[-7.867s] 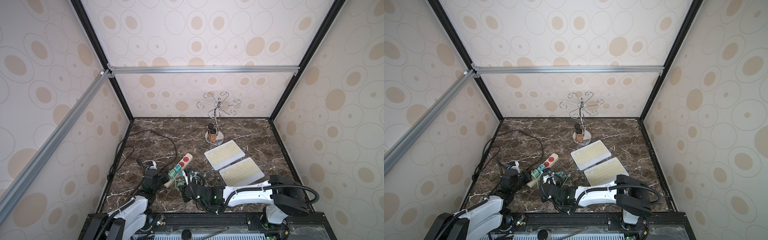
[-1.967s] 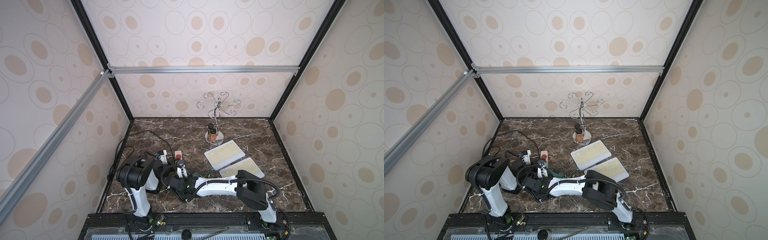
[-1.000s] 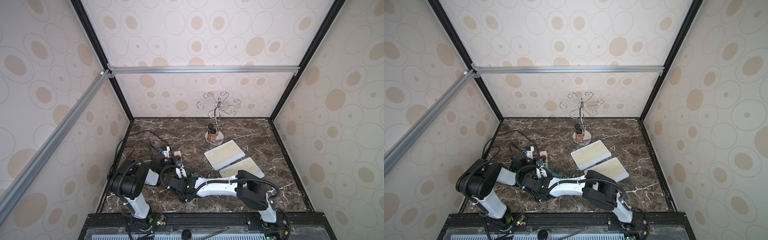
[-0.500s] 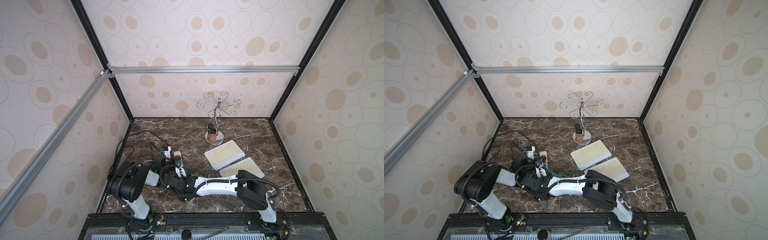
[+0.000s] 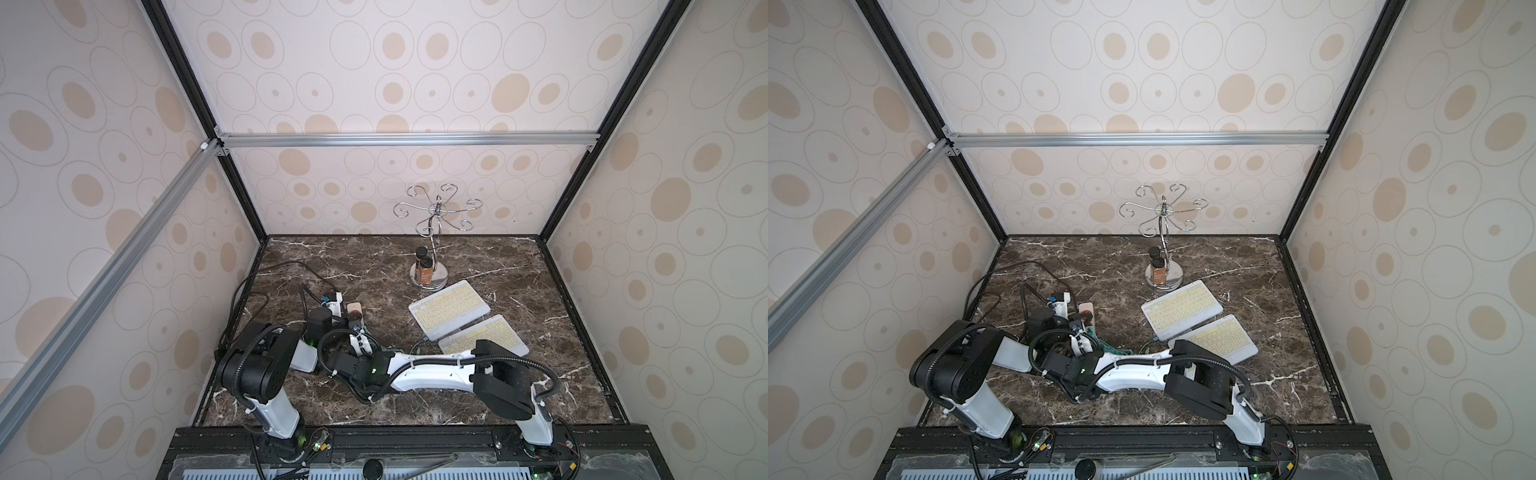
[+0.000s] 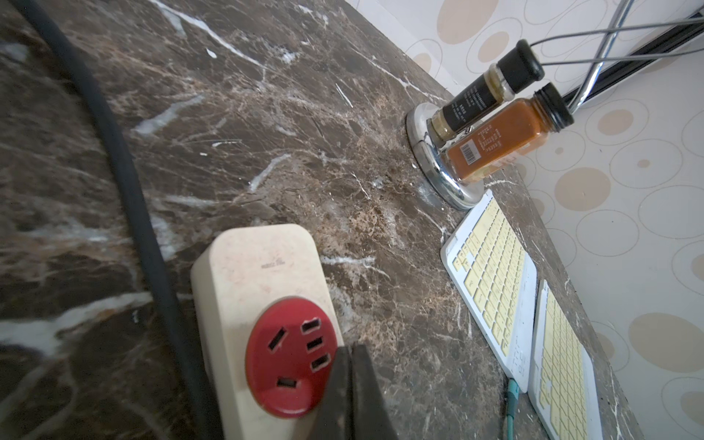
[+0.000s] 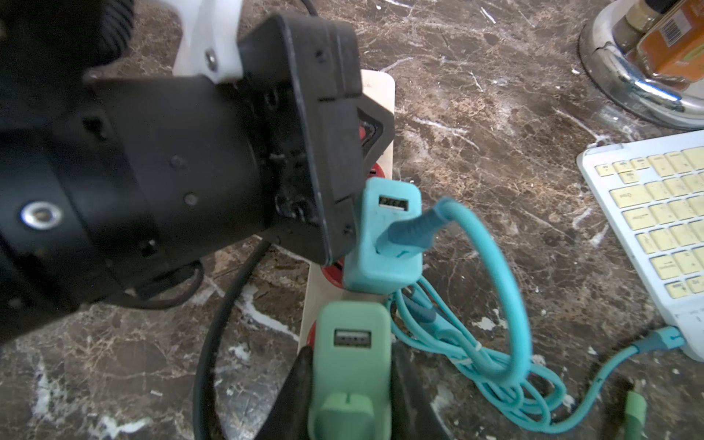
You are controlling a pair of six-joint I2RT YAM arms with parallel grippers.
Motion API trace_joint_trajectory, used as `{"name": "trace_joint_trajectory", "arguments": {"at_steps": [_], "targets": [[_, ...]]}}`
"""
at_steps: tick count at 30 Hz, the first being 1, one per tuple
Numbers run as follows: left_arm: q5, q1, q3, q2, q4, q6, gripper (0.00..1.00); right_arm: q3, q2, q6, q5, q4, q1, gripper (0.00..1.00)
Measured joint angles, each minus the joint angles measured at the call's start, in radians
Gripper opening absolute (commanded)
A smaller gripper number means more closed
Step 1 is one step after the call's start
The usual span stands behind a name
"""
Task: Unplug the wireless keyboard
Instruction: Remove the plug from the socket.
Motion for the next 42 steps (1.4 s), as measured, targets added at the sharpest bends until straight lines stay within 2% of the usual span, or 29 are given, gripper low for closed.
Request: {"name": "trace_joint_trajectory", "arguments": {"at_steps": [3, 8, 10, 18, 24, 32, 42], "targets": [[0.0, 0.0, 0.0, 0.0, 0.0, 0.0, 0.0, -0.002, 0.0, -0.001, -0.002, 0.001, 0.0, 0.0], [-0.003, -0.002, 0.0, 0.0, 0.002, 0.0, 0.0, -0.132, -0.068, -0.004, -0.035, 0.143, -0.011, 0.0], [-0.003, -0.002, 0.0, 0.002, 0.003, 0.0, 0.0, -0.138, -0.073, -0.011, -0.046, 0.158, -0.014, 0.0], [-0.003, -0.001, -0.001, 0.003, 0.005, 0.0, 0.0, 0.005, -0.014, -0.032, -0.061, -0.022, -0.015, 0.0], [-0.003, -0.002, -0.001, 0.004, 0.007, 0.0, 0.0, -0.016, -0.026, -0.032, -0.074, 0.0, -0.018, 0.0], [-0.003, -0.002, -0.001, 0.005, 0.009, 0.0, 0.0, -0.089, -0.079, -0.022, -0.162, 0.071, -0.05, 0.0], [0.004, -0.003, -0.001, 0.013, 0.021, 0.0, 0.0, -0.005, -0.035, -0.021, -0.096, -0.037, -0.024, 0.0]]}}
